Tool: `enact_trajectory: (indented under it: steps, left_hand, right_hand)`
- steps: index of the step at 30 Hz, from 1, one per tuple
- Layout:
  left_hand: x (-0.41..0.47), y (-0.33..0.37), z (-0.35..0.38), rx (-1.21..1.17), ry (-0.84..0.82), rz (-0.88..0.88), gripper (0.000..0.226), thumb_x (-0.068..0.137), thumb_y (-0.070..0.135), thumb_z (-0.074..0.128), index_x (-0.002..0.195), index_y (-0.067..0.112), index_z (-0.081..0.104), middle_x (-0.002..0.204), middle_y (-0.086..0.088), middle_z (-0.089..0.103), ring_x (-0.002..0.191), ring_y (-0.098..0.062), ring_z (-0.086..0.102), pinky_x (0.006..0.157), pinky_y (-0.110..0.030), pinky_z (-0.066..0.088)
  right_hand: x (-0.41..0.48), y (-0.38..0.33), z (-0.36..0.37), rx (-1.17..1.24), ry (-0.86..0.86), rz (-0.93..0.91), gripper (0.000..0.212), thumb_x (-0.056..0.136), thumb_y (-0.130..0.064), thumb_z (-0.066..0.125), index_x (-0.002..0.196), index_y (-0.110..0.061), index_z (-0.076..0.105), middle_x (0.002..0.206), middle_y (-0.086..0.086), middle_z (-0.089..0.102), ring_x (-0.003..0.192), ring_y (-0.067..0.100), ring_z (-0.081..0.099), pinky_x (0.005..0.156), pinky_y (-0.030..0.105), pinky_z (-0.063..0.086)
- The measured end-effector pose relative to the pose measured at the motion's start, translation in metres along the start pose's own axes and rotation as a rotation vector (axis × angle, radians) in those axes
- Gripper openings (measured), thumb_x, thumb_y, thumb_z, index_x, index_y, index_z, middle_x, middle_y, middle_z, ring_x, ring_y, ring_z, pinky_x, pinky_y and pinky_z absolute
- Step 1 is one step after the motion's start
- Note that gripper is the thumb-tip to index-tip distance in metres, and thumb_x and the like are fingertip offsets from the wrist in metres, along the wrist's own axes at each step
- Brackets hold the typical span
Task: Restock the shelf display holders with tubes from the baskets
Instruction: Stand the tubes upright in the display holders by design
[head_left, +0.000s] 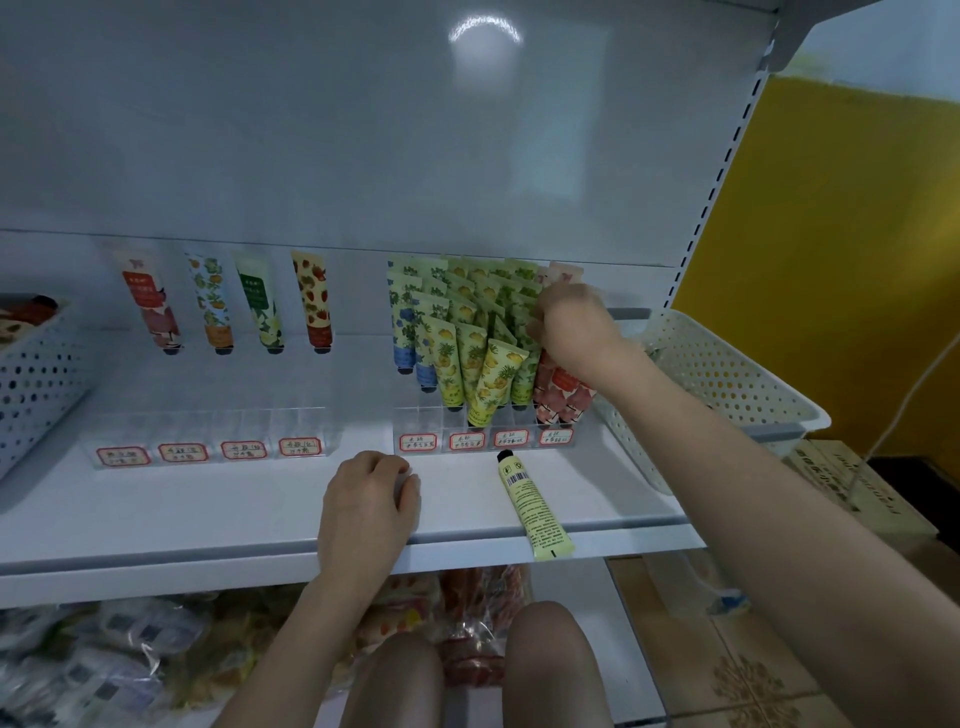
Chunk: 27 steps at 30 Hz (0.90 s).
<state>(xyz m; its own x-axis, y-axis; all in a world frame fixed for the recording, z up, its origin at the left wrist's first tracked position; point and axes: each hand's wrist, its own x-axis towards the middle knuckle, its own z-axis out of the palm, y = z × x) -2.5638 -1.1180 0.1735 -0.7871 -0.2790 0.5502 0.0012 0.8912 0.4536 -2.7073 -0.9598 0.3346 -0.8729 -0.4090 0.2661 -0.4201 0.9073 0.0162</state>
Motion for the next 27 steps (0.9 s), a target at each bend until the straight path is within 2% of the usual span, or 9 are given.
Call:
enact_trajectory:
  steps: [3, 7, 9, 11, 14, 16, 18, 22, 27]
  left_hand:
    - [0.000, 0.000, 0.000, 0.003, 0.005, 0.010, 0.009, 0.070, 0.001, 0.075, 0.077, 0.001, 0.069, 0.075, -0.015, 0.067, 0.068, -0.029, 0.061, 0.064, -0.038, 0.054]
    - [0.000, 0.002, -0.003, 0.015, 0.002, 0.004, 0.009, 0.069, 0.003, 0.076, 0.075, 0.003, 0.069, 0.074, -0.012, 0.067, 0.067, -0.027, 0.062, 0.063, -0.035, 0.053]
    - [0.000, 0.002, -0.003, 0.025, -0.005, -0.004, 0.009, 0.070, 0.004, 0.076, 0.075, 0.004, 0.069, 0.075, -0.011, 0.067, 0.068, -0.027, 0.062, 0.064, -0.035, 0.053]
    - [0.000, 0.001, -0.002, 0.036, -0.011, -0.003, 0.010, 0.070, 0.005, 0.076, 0.076, 0.004, 0.069, 0.076, -0.011, 0.067, 0.069, -0.027, 0.062, 0.065, -0.035, 0.053]
    - [0.000, 0.002, -0.002, 0.041, -0.023, -0.016, 0.011, 0.070, 0.006, 0.077, 0.078, 0.003, 0.070, 0.078, -0.011, 0.068, 0.071, -0.027, 0.063, 0.066, -0.035, 0.053]
    - [0.000, 0.002, -0.002, 0.042, -0.026, -0.017, 0.011, 0.070, 0.006, 0.077, 0.079, 0.004, 0.070, 0.079, -0.011, 0.068, 0.072, -0.027, 0.063, 0.067, -0.035, 0.053]
    - [0.000, 0.002, -0.003, 0.039, -0.026, -0.021, 0.011, 0.071, 0.007, 0.077, 0.079, 0.004, 0.070, 0.079, -0.012, 0.068, 0.073, -0.027, 0.063, 0.067, -0.035, 0.053]
    - [-0.001, 0.002, -0.003, 0.039, -0.018, -0.016, 0.011, 0.070, 0.006, 0.076, 0.078, 0.003, 0.070, 0.078, -0.012, 0.068, 0.070, -0.026, 0.063, 0.065, -0.035, 0.053]
    - [0.000, 0.002, -0.001, 0.025, -0.011, -0.008, 0.010, 0.070, 0.005, 0.076, 0.078, 0.002, 0.070, 0.078, -0.013, 0.068, 0.069, -0.027, 0.062, 0.066, -0.037, 0.053]
  right_hand:
    - [0.000, 0.001, -0.005, 0.044, -0.042, 0.029, 0.019, 0.093, -0.004, 0.050, 0.108, 0.001, 0.058, 0.073, 0.007, 0.049, 0.069, 0.021, 0.048, 0.052, 0.021, 0.032]
    - [-0.002, 0.001, -0.021, 0.223, -0.113, 0.064, 0.031, 0.089, -0.019, 0.062, 0.113, 0.000, 0.058, 0.110, 0.016, 0.059, 0.099, 0.030, 0.060, 0.083, 0.034, 0.050]
    - [-0.005, 0.004, -0.027, 0.358, -0.072, 0.074, 0.031, 0.086, -0.019, 0.066, 0.108, 0.001, 0.059, 0.109, 0.017, 0.059, 0.098, 0.033, 0.061, 0.085, 0.039, 0.051]
    - [-0.008, 0.006, -0.030, 0.419, -0.020, 0.080, 0.029, 0.086, -0.020, 0.066, 0.104, 0.001, 0.060, 0.100, 0.017, 0.063, 0.084, 0.030, 0.065, 0.071, 0.035, 0.055]
    - [-0.007, 0.005, -0.030, 0.508, 0.031, 0.078, 0.020, 0.086, -0.019, 0.066, 0.092, -0.002, 0.058, 0.072, 0.011, 0.062, 0.039, 0.006, 0.057, 0.037, 0.014, 0.044]
    - [-0.007, 0.002, -0.031, 0.491, 0.023, 0.074, 0.016, 0.087, -0.019, 0.065, 0.088, -0.005, 0.057, 0.070, 0.008, 0.061, 0.032, 0.005, 0.052, 0.032, 0.011, 0.039]
    - [-0.005, 0.000, -0.031, 0.415, 0.003, 0.043, 0.016, 0.087, -0.020, 0.065, 0.090, -0.005, 0.061, 0.085, 0.012, 0.064, 0.045, 0.007, 0.057, 0.043, 0.015, 0.045]
    - [-0.002, -0.002, -0.026, 0.231, -0.102, 0.003, 0.023, 0.088, -0.020, 0.063, 0.102, -0.003, 0.066, 0.108, 0.014, 0.062, 0.097, 0.027, 0.059, 0.082, 0.033, 0.050]
    - [0.005, 0.004, -0.018, 0.124, -0.053, 0.101, 0.017, 0.089, -0.016, 0.061, 0.102, -0.007, 0.064, 0.106, 0.012, 0.062, 0.094, 0.028, 0.060, 0.070, 0.029, 0.045]
